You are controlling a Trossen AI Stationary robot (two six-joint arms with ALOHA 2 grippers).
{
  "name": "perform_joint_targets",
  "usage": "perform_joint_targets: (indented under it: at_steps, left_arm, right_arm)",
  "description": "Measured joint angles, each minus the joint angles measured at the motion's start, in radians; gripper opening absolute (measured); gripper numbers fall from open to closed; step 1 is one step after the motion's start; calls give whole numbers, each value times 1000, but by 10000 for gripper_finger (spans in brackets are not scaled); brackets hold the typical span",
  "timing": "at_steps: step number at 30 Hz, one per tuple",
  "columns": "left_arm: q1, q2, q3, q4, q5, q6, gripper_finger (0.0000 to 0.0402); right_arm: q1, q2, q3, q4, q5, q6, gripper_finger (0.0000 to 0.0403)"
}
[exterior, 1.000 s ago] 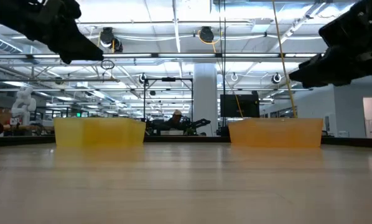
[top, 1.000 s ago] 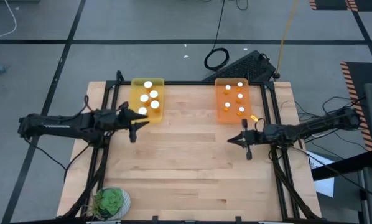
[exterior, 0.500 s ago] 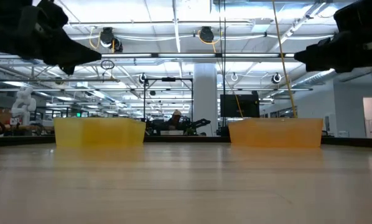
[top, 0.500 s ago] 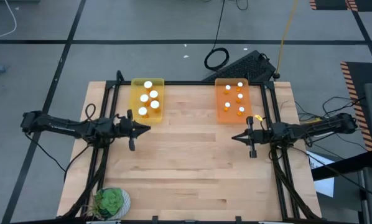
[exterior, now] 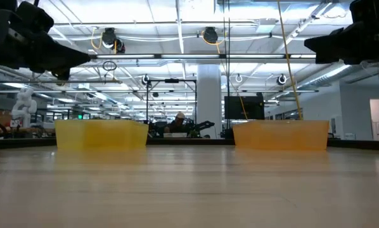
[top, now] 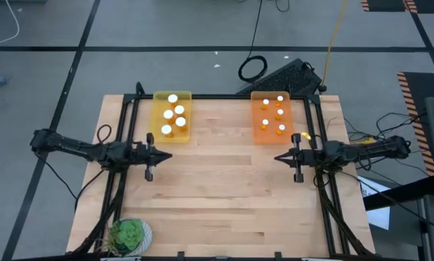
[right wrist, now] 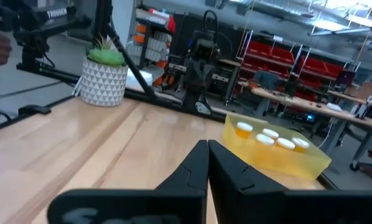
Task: Pick and place medicine bottles into bin by pill shape (circle, oval)
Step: Return to Home Position
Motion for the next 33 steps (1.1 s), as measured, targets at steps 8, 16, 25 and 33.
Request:
perform_joint_targets:
  at_steps: [8,16,25,33]
  left_arm:
    - [0,-76,0,-17,56,64,7]
    - [0,-139,0,-29,63,113,12]
    - [0,-173,0,-110,64,86,3]
    - [0,-173,0,-127,64,89,13]
  right_arm:
    - [-1,-93,-18,-65,-2,9,0]
    - [-1,-182,-18,-106,1,-18,0]
    - [-1,-182,-18,-122,-2,-63,0]
    - [-1,-182,-18,-125,-3,-70,0]
